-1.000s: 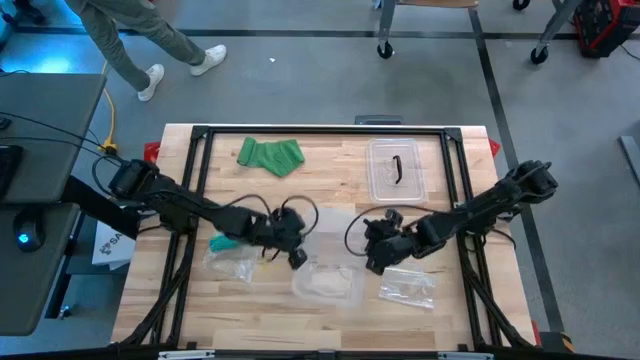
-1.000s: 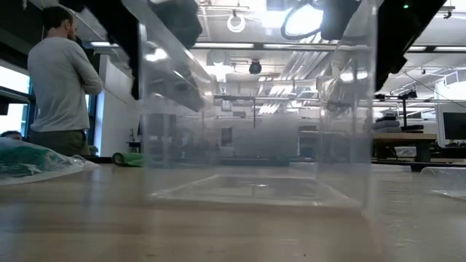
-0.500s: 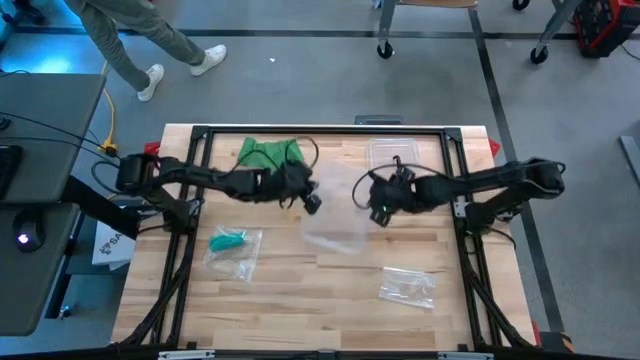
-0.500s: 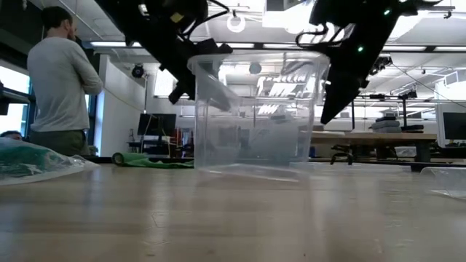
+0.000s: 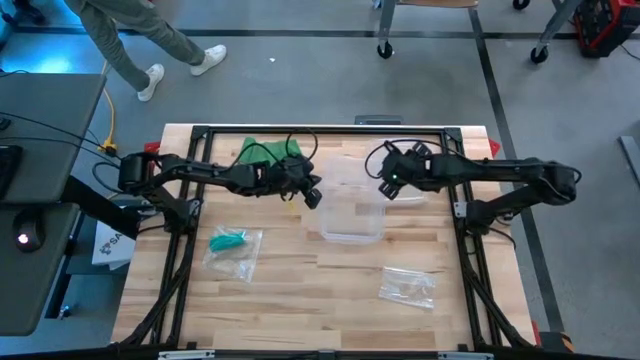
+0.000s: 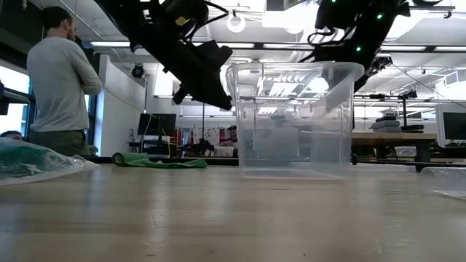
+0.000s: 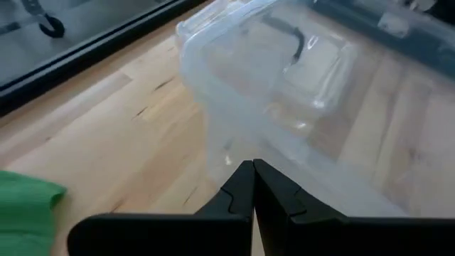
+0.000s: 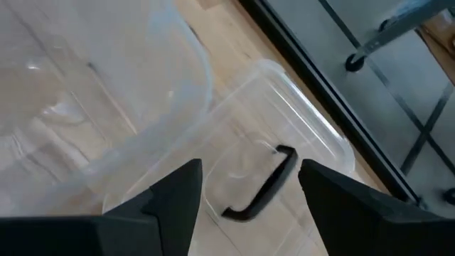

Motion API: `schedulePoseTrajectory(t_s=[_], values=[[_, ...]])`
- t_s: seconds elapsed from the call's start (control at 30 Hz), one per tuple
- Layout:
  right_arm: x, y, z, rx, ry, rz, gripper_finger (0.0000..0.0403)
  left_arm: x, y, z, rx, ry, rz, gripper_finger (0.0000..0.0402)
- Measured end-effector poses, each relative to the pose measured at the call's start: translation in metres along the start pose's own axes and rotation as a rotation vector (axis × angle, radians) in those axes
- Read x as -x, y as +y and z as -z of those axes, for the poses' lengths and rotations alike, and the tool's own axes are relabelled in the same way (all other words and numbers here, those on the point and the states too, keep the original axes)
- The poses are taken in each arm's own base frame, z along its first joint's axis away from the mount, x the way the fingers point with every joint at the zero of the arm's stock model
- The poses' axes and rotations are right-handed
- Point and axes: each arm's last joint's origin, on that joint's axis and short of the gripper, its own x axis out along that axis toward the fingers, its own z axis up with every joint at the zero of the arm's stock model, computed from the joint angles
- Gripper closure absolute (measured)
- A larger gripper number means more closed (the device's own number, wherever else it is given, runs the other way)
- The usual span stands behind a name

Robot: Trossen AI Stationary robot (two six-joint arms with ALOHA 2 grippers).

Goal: Roll bandage
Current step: Roll the green bandage

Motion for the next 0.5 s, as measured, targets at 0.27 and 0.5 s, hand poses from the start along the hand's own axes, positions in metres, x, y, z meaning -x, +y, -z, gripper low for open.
schedulePoseTrajectory(t_s=[0.27,0.5], values=[[0.039,-0.004,0.027,-0.051,0.003,0.061,0.0169,0.034,-0.007,-0.003,-0.074,-0.002,-0.085,0.0401],[0.08,0.025,0.051,-0.03,-0.154,-0.056,0.0169,0.089,-0.026,0.004,-0.143,0.009,-0.108,0.0401]])
